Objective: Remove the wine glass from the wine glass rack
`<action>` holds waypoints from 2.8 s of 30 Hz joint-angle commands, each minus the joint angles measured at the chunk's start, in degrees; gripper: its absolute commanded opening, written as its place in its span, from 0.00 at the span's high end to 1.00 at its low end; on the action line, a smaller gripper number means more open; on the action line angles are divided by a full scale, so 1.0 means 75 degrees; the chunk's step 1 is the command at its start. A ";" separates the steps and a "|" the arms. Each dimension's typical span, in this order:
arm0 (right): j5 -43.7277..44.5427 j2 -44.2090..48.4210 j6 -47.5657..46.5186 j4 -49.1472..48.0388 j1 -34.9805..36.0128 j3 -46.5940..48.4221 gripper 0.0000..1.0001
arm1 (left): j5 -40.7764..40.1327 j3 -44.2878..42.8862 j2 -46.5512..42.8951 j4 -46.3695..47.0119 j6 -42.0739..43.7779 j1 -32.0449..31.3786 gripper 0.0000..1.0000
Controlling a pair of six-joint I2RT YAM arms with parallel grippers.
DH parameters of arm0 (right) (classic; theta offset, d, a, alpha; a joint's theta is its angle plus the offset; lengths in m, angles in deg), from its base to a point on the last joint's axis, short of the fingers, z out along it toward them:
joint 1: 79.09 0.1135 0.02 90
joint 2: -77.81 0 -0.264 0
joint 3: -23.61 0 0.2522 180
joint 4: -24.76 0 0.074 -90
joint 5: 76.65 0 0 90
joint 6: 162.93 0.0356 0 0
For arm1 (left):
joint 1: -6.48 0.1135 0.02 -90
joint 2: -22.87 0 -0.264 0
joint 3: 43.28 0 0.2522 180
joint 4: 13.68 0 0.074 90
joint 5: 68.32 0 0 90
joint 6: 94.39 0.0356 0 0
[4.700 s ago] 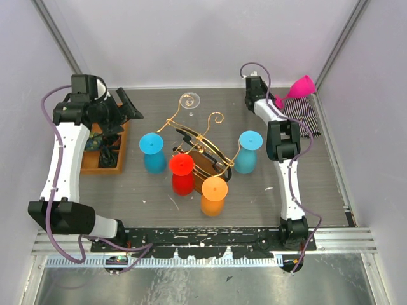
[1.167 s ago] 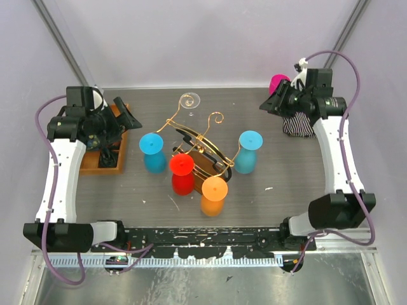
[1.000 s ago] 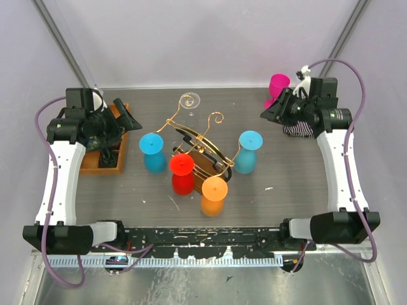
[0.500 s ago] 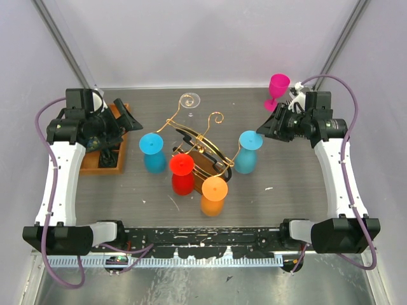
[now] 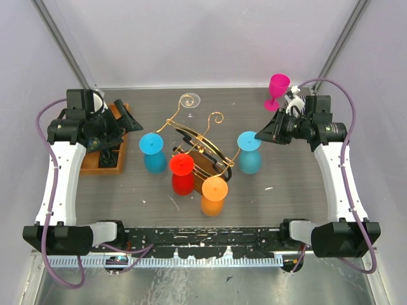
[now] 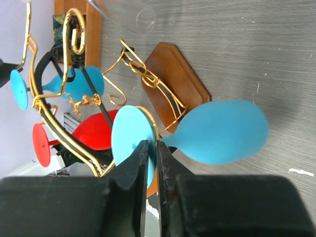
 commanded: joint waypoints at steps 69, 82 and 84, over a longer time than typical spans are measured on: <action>0.0444 0.0255 -0.0897 0.0713 -0.0325 0.0802 0.99 | 0.0111 0.0233 -0.0365 -0.0178 0.0072 -0.0008 0.02; 0.1416 -0.1084 -0.1394 0.1030 -0.0612 0.2897 0.99 | -0.0028 0.0115 -0.0230 -0.0314 0.0323 -0.0005 0.02; 0.1452 -0.1211 -0.1365 0.0981 -0.0646 0.2978 0.99 | -0.0029 0.0132 -0.0224 -0.0302 0.0331 -0.0005 0.02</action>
